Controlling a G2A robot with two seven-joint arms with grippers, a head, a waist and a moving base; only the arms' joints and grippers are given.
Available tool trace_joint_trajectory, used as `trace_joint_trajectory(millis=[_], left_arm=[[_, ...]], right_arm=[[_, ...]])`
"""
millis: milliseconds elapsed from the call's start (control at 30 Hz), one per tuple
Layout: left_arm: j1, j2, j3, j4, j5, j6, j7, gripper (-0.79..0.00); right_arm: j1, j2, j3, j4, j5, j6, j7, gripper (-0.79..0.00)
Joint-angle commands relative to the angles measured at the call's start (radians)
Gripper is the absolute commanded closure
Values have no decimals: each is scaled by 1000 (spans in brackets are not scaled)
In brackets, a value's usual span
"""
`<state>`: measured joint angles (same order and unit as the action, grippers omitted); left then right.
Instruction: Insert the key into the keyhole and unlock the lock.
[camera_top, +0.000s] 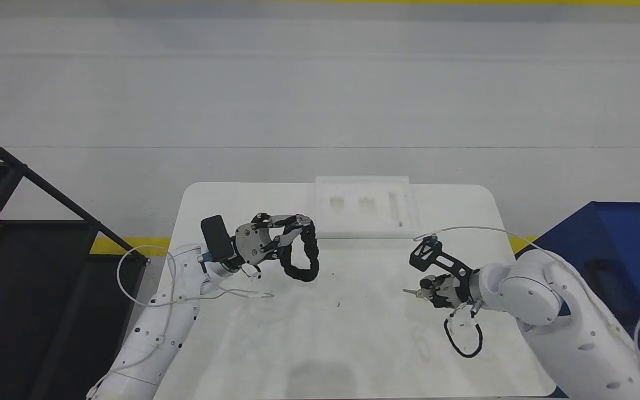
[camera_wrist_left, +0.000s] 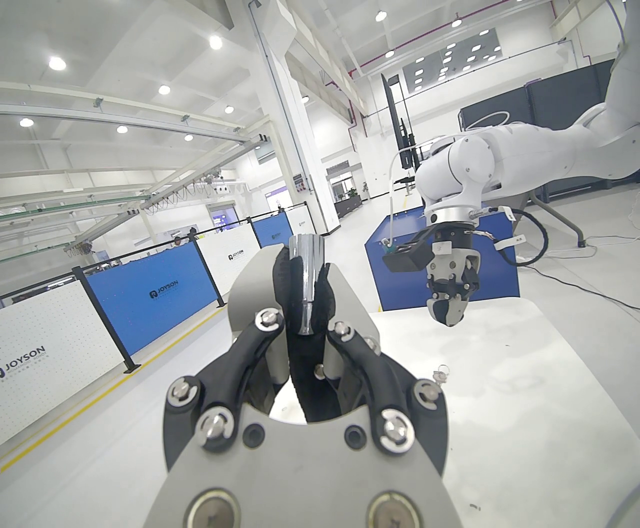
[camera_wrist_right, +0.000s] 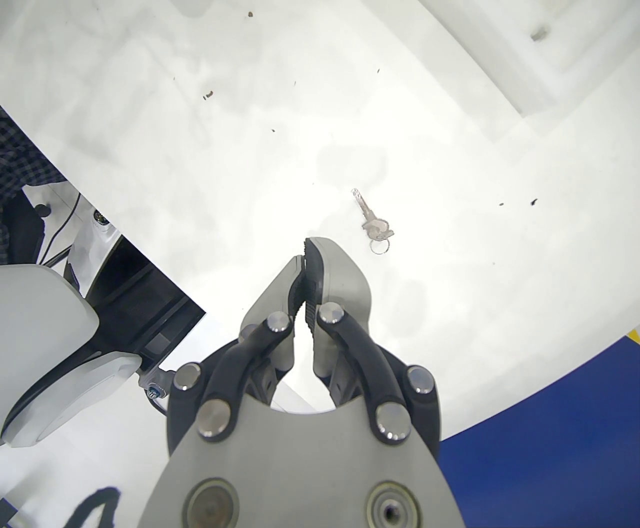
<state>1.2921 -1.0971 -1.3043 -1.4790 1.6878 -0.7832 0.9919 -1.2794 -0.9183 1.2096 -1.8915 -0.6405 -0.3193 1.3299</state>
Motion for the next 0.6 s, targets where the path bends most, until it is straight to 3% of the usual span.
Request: trace_joint_trajectory(millis=[0, 167, 433, 500, 567], left_arm=[[0, 0, 0, 0, 0, 0, 0, 0], [0, 0, 0, 0, 0, 0, 0, 0], [0, 0, 0, 0, 0, 0, 0, 0], [0, 0, 0, 0, 0, 0, 0, 0], [0, 0, 0, 0, 0, 0, 0, 0]], right_arm=[[0, 0, 0, 0, 0, 0, 0, 0], [28, -6, -61, 54, -49, -9, -9, 0], [89, -25, -143, 264, -37, 18, -55, 0], [100, -30, -162, 287, -42, 37, -54, -148], [113, -35, -178, 310, -45, 63, -56, -185]])
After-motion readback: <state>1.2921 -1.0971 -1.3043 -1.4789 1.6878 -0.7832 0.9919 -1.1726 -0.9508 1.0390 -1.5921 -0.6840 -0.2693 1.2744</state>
